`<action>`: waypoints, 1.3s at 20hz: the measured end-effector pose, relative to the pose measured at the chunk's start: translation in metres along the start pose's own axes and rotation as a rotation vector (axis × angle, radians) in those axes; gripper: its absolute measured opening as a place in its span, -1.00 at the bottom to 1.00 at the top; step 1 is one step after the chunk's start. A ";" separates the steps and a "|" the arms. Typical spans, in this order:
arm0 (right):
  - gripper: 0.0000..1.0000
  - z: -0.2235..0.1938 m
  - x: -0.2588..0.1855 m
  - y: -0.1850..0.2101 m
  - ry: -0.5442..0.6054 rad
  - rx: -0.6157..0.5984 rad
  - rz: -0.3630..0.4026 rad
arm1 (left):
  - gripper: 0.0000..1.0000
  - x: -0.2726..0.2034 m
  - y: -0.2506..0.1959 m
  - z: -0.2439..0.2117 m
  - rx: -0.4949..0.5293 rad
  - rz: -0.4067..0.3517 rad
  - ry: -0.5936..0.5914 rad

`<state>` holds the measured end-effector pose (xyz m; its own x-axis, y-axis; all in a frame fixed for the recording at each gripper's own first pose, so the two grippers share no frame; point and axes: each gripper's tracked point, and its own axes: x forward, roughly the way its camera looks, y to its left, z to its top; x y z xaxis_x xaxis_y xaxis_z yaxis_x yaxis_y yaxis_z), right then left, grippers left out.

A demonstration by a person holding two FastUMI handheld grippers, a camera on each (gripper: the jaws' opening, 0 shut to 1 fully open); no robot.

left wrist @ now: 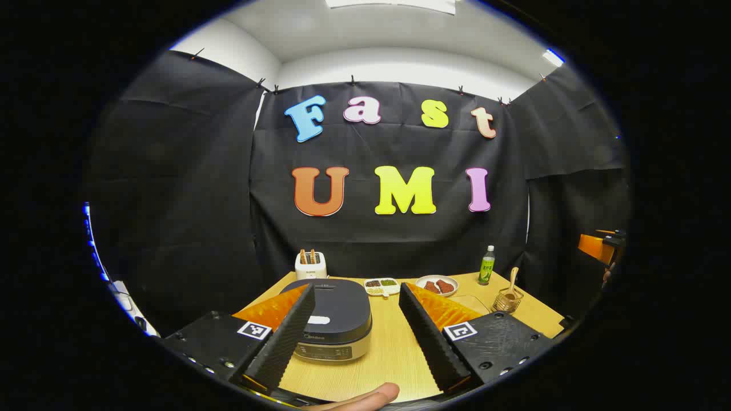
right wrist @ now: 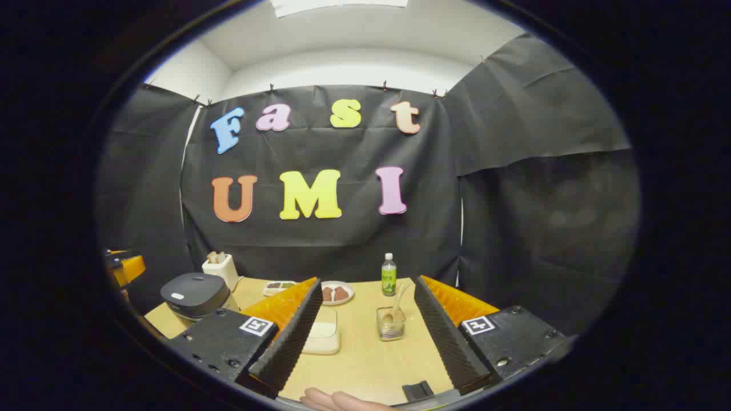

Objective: Close the left gripper, press the button to open the rice cooker; take a wooden spoon from the chopstick holder with the right hand, scoop a spoonful of rice and pour it into the rice cooker, then put the wooden spoon back into the chopstick holder.

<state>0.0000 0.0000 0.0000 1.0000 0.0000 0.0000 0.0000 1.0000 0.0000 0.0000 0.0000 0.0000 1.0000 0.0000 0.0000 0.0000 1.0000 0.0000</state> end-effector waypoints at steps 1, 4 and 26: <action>1.00 0.001 0.000 0.000 -0.002 -0.003 -0.001 | 0.89 0.000 0.000 -0.001 -0.002 0.000 0.002; 1.00 0.002 -0.001 0.001 -0.005 -0.008 0.001 | 0.89 0.000 0.000 -0.001 0.004 0.002 0.004; 1.00 -0.022 0.007 -0.016 0.023 0.038 -0.002 | 0.89 0.032 0.025 -0.032 -0.039 0.024 0.041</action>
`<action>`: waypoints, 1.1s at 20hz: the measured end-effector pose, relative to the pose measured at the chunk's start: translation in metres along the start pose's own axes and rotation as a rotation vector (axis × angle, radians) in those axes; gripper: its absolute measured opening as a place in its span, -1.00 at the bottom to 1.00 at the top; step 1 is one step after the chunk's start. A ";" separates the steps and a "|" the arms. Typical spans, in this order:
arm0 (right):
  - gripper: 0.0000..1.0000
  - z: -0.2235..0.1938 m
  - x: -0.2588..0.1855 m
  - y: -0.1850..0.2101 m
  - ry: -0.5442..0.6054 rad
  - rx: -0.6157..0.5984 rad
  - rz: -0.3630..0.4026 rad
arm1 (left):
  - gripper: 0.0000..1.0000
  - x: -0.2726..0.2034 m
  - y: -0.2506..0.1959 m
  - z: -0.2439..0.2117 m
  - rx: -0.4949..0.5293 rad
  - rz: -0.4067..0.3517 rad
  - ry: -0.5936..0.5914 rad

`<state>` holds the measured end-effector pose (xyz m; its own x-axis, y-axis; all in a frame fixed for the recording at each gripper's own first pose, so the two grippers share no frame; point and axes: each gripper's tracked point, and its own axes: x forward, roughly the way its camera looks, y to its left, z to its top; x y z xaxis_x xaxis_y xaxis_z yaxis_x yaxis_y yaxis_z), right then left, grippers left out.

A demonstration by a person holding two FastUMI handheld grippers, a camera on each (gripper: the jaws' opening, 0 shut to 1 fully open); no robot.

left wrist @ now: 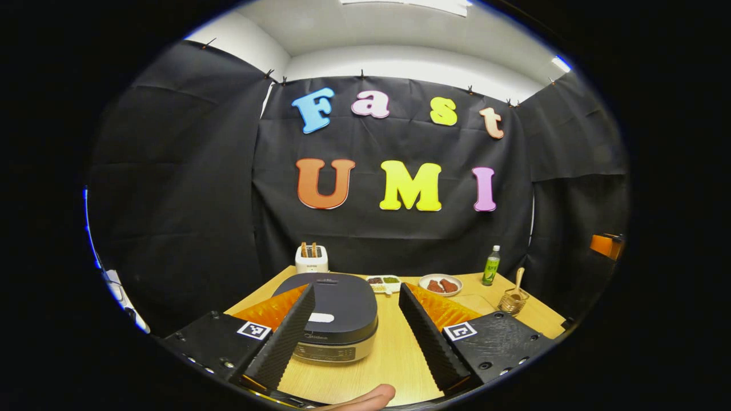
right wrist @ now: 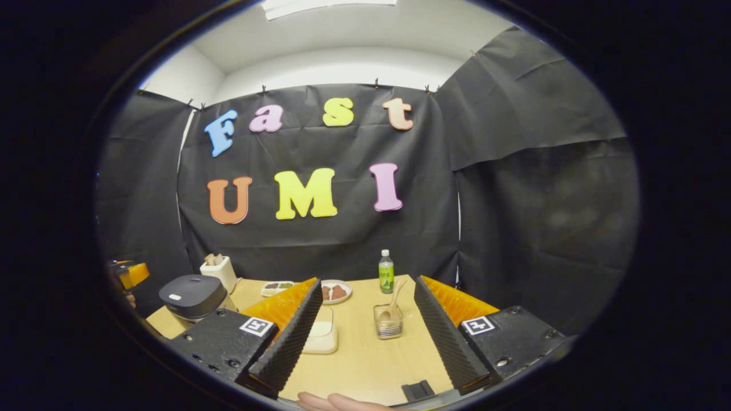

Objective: Close the left gripper, press the button to open the rice cooker; take a wooden spoon from the chopstick holder with the right hand, scoop a spoonful of rice and pour it into the rice cooker, then put the wooden spoon back into the chopstick holder.

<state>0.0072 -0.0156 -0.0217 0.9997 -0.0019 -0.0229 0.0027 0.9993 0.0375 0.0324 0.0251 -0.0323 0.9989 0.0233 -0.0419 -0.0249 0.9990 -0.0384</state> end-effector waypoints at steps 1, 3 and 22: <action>1.00 -0.002 0.002 0.000 0.004 -0.006 -0.001 | 0.69 0.004 0.003 -0.006 -0.006 0.003 0.016; 1.00 -0.006 0.004 0.000 0.008 -0.015 -0.003 | 0.90 0.014 0.008 -0.019 -0.014 -0.002 0.049; 1.00 -0.045 0.024 0.011 0.058 -0.043 0.025 | -1.00 0.082 0.045 -0.094 0.043 0.044 0.363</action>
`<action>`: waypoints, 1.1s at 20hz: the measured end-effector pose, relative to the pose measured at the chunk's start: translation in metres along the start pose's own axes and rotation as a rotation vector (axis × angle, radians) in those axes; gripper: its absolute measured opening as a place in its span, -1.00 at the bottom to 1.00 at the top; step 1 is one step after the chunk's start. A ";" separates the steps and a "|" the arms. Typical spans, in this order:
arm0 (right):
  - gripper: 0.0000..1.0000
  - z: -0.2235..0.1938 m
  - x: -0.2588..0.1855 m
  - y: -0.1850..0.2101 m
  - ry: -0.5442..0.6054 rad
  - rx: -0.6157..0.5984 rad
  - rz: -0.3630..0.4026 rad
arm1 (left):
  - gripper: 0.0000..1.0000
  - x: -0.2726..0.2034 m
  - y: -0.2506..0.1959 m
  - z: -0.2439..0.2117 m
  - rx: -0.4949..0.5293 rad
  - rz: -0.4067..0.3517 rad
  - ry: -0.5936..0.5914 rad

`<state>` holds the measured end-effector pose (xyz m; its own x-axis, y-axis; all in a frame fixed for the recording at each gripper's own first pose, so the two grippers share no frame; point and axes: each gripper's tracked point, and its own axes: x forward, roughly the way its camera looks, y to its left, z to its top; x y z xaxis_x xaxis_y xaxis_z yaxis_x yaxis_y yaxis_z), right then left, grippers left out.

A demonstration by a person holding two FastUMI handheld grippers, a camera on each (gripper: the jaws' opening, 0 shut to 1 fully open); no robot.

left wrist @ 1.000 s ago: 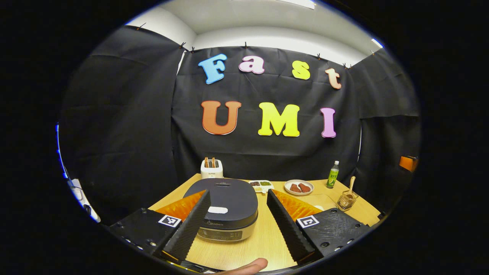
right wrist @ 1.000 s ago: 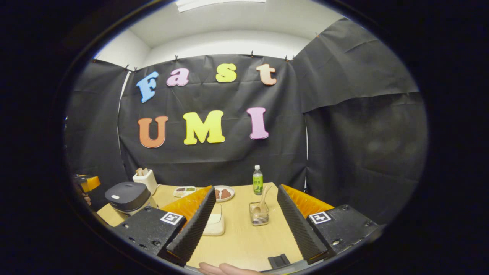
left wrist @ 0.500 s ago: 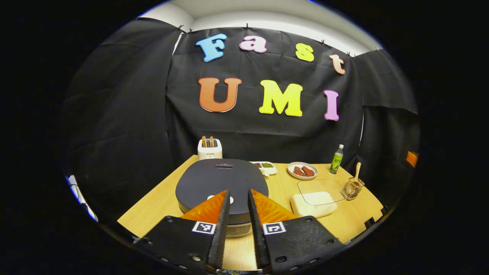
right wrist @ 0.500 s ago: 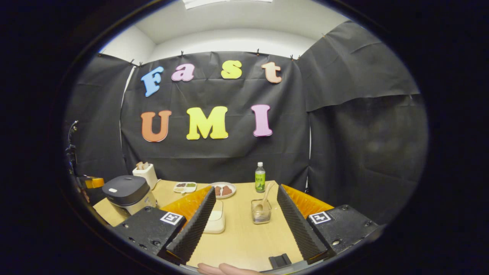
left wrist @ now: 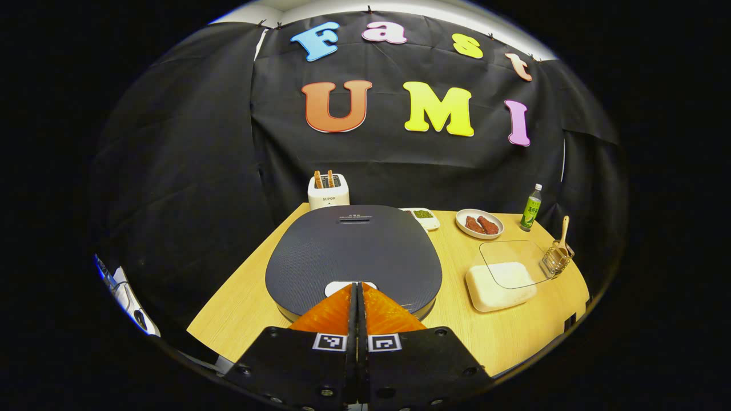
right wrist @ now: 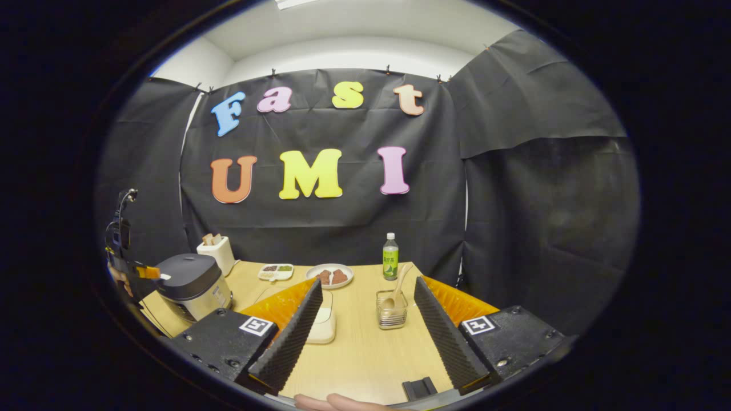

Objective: Close the left gripper, press the button to open the rice cooker; take a wooden spoon from the chopstick holder with the right hand, scoop a spoonful of rice and pour it into the rice cooker, then put the wooden spoon back into the chopstick holder.

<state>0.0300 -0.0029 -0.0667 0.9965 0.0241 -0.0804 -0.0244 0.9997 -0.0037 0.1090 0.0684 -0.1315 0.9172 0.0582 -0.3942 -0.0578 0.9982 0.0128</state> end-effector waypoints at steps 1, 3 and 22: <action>1.00 -0.001 0.002 0.000 0.001 0.000 0.003 | -1.00 0.003 -0.001 0.002 0.003 -0.002 -0.003; 1.00 -0.006 0.007 -0.002 0.013 0.004 0.001 | -1.00 0.008 0.003 0.002 0.004 0.006 0.003; 1.00 -0.018 0.013 -0.002 0.024 0.015 -0.020 | -1.00 0.006 0.004 0.005 -0.059 0.019 0.002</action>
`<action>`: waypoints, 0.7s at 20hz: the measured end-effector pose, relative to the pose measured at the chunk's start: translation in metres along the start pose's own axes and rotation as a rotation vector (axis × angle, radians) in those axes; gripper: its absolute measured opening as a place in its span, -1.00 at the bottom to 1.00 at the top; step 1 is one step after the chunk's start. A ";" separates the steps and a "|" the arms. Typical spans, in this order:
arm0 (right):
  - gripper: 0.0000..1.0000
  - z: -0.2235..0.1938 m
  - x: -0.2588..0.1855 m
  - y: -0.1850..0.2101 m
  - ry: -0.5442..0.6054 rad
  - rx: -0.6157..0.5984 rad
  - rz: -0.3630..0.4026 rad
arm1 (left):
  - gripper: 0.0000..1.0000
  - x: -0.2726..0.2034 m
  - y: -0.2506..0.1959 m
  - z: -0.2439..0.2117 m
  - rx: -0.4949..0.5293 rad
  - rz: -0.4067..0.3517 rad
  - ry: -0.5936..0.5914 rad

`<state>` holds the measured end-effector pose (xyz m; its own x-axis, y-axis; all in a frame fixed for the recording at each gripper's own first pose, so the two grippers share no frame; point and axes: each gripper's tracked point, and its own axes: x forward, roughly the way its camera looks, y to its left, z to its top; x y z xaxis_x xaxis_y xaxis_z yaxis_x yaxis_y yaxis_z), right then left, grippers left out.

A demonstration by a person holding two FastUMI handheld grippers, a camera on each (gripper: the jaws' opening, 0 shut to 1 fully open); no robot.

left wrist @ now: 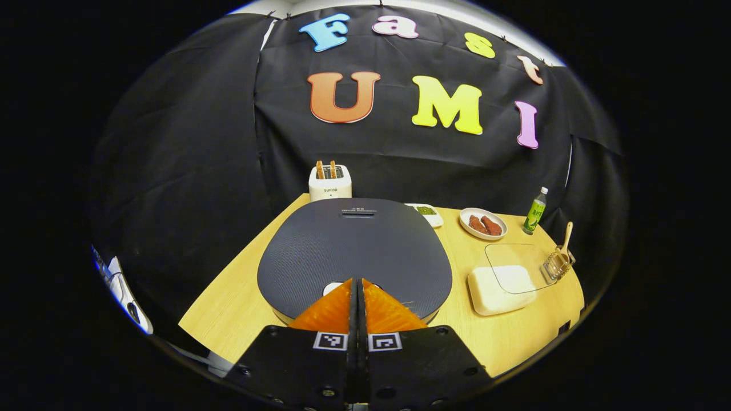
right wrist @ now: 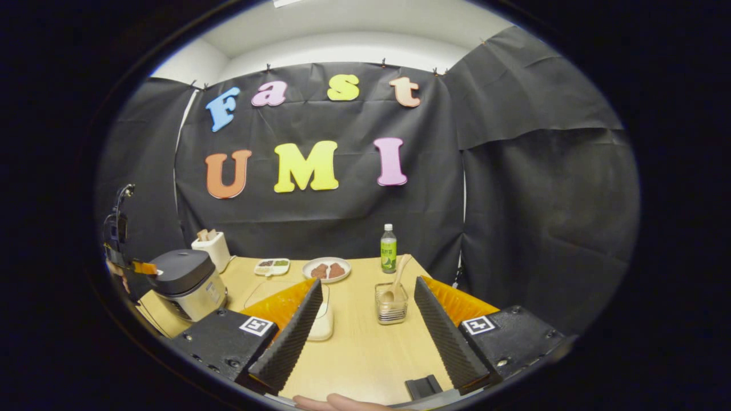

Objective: Close the left gripper, press the button to open the rice cooker; take a wooden spoon from the chopstick holder with the right hand, scoop a spoonful of rice and pour it into the rice cooker, then put the wooden spoon back into the chopstick holder.

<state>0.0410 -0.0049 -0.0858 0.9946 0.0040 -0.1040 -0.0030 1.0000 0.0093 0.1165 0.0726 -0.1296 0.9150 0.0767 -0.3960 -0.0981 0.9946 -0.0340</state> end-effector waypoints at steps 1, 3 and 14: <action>1.00 0.000 -0.001 0.002 -0.003 0.003 0.005 | -1.00 -0.005 0.000 0.013 -0.001 0.009 -0.044; 1.00 -0.001 -0.002 0.002 -0.005 0.010 0.010 | -1.00 -0.021 -0.004 0.042 -0.013 0.018 -0.137; 1.00 -0.005 0.008 -0.015 -0.017 0.024 0.007 | 0.89 -0.093 -0.023 0.068 0.069 0.042 -0.312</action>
<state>0.0482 -0.0195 -0.0921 0.9961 0.0103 -0.0872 -0.0073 0.9994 0.0341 0.0600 0.0477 -0.0293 0.9877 0.1248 -0.0947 -0.1212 0.9917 0.0425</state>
